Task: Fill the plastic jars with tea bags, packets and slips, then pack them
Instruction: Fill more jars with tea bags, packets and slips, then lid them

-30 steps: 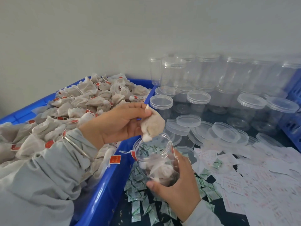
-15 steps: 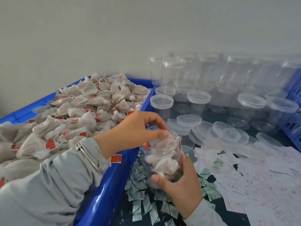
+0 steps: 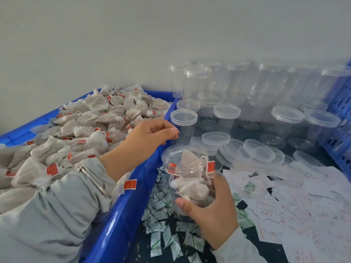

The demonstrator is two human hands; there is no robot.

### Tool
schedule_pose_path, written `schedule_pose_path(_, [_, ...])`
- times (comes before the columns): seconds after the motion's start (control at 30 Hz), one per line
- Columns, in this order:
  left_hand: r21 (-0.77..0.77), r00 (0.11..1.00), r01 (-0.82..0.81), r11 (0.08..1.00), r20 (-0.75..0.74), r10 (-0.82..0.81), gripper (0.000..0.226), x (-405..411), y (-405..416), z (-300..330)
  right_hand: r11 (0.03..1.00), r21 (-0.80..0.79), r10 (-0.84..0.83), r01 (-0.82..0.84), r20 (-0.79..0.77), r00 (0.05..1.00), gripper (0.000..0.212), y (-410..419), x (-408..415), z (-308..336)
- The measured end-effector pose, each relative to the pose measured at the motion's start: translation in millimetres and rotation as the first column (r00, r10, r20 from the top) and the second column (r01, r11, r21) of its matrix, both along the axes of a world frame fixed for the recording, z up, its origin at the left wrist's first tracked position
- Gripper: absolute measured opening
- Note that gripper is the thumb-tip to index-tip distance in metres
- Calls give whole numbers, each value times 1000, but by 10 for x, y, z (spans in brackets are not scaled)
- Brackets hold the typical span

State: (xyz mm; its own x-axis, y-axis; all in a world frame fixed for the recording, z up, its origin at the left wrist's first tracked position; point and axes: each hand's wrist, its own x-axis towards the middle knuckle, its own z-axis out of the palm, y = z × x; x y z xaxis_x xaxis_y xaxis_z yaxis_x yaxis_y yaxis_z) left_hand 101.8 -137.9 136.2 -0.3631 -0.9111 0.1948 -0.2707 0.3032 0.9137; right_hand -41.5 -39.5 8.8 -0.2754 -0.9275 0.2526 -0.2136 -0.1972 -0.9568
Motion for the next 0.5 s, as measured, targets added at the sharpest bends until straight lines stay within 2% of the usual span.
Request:
schedule_pose_path(0.07, [4,989,144,990,29,-144,8,-24,70,-12,1000,-3,-23,23,-17,1000,73,-11,12,-9])
schedule_pose_path(0.1, [-8,971,222,975,92,-220,11,-28,102,-15,999,-1,-33,33,-11,999,72,-15,17,-6])
schedule_pose_path(0.17, [-47,903,350,936,283,-324,31,-48,157,-33,999,16,-37,37,-24,999,71,-19,21,-9])
schedule_pose_path(0.23, [-144,838,421,896,440,-323,37,-89,206,-72,998,32,-51,56,-122,991,75,-23,25,-26])
schedule_pose_path(0.27, [-199,824,431,880,485,-294,33,-114,235,-86,997,39,-62,69,-157,986,81,-22,24,-35])
schedule_pose_path(0.37, [-280,854,377,883,473,-215,11,-163,300,-76,994,34,-97,108,-235,967,94,-22,18,-49])
schedule_pose_path(0.5, [-216,871,329,919,445,-208,11,-169,310,-59,992,40,-105,120,-262,959,94,-26,8,-37])
